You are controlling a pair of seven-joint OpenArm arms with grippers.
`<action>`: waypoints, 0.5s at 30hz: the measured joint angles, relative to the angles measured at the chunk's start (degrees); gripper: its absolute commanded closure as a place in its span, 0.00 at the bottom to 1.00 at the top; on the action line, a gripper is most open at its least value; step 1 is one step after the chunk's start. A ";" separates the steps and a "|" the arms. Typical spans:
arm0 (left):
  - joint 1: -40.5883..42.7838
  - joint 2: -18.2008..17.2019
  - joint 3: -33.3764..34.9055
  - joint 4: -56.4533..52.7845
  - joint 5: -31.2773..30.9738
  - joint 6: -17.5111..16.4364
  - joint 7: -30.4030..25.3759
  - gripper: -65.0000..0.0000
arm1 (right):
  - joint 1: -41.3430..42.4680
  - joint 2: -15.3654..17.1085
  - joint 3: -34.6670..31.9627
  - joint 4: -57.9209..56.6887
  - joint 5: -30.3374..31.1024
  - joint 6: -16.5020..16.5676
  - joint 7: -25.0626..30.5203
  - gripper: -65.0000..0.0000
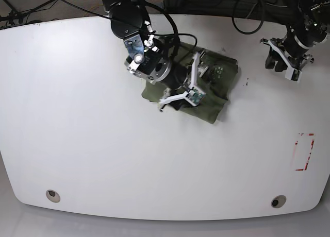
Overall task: Fold the T-shirt properly
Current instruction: 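Grasp the folded bundle with the left gripper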
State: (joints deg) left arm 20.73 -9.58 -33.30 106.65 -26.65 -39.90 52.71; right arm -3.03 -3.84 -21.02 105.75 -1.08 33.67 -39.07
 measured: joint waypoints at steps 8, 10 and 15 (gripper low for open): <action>-2.71 1.62 13.70 4.83 -0.24 -0.02 -0.76 0.72 | 0.92 3.52 11.96 -1.22 0.13 3.65 0.26 0.66; -3.28 2.97 16.11 4.96 0.17 -0.04 0.87 0.72 | 1.51 4.68 13.49 -3.19 -0.63 3.80 -0.48 0.69; -4.92 3.19 21.70 5.35 -0.02 0.00 -0.26 0.72 | 1.97 7.15 15.96 -7.06 -0.02 5.25 0.66 0.71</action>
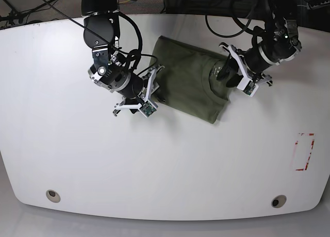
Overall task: Fold the T-shirt properly
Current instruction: 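Grasp the folded bundle with the left gripper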
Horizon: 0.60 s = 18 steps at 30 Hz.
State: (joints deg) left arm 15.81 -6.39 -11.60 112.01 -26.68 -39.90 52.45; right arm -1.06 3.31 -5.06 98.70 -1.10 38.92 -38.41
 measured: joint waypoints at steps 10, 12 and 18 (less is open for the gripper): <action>-3.89 -0.04 3.37 -11.89 0.70 -0.02 0.74 0.72 | 2.64 3.23 0.66 -8.72 -0.20 1.03 1.40 0.71; -5.57 -0.48 3.37 -14.93 0.66 0.07 0.39 0.72 | 2.67 3.32 0.74 -9.68 -0.22 0.98 2.49 0.71; -11.54 -1.51 3.43 -23.37 3.34 -0.66 -1.36 0.72 | 1.36 5.11 0.44 -11.08 0.85 1.16 3.67 0.71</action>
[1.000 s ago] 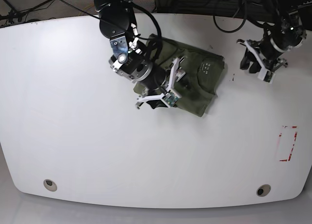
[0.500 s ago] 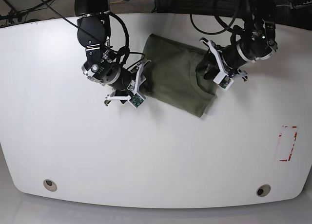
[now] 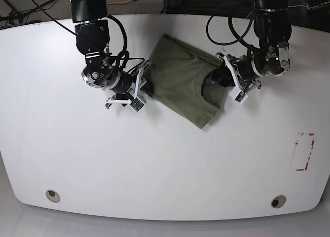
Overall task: Fold the T-shirt properly
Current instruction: 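Grasp the folded bundle with the left gripper, then carry the bundle with the left gripper onto the red-marked area and release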
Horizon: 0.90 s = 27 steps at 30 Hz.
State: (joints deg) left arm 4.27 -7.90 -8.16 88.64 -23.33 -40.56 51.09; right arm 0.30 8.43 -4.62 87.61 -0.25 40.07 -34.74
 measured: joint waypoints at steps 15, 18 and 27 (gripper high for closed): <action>-11.72 -0.17 0.02 -3.76 7.65 0.48 1.53 0.72 | -5.90 0.09 -9.53 3.69 0.44 -1.25 1.88 0.71; -11.56 -1.49 0.11 -0.87 7.32 0.48 1.57 0.72 | -6.99 -2.36 -12.81 4.07 0.22 -1.01 1.38 0.71; -6.67 -5.84 -0.42 12.81 6.54 0.44 1.33 0.71 | -6.56 -10.43 -18.01 0.90 -1.27 -0.63 -0.44 0.71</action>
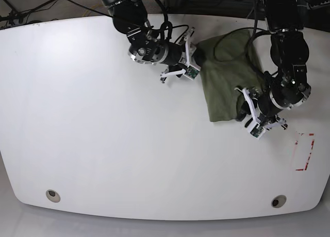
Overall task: Fold the T-shirt properly
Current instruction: 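Carry the bundle with the left gripper onto the red-marked area and release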
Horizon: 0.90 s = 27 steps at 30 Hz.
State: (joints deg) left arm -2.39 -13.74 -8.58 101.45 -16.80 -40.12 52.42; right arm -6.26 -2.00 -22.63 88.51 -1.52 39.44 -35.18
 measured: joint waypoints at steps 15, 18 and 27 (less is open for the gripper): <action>11.74 8.35 -11.23 5.01 0.94 2.05 -0.04 0.66 | 1.81 -3.96 -2.78 -0.83 -0.28 0.15 -1.31 0.71; 13.86 11.58 -14.23 5.92 3.52 8.76 -0.15 0.53 | 2.25 -3.76 -2.03 0.48 0.04 0.00 -0.92 0.71; 18.75 16.28 -15.61 8.57 5.55 15.82 -6.29 0.51 | 1.95 -0.98 3.32 4.33 -0.20 0.44 -4.09 0.71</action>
State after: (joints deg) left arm 16.36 2.55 -24.18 110.02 -11.25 -24.29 46.13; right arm -4.32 -2.98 -19.31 92.84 -1.72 39.88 -39.27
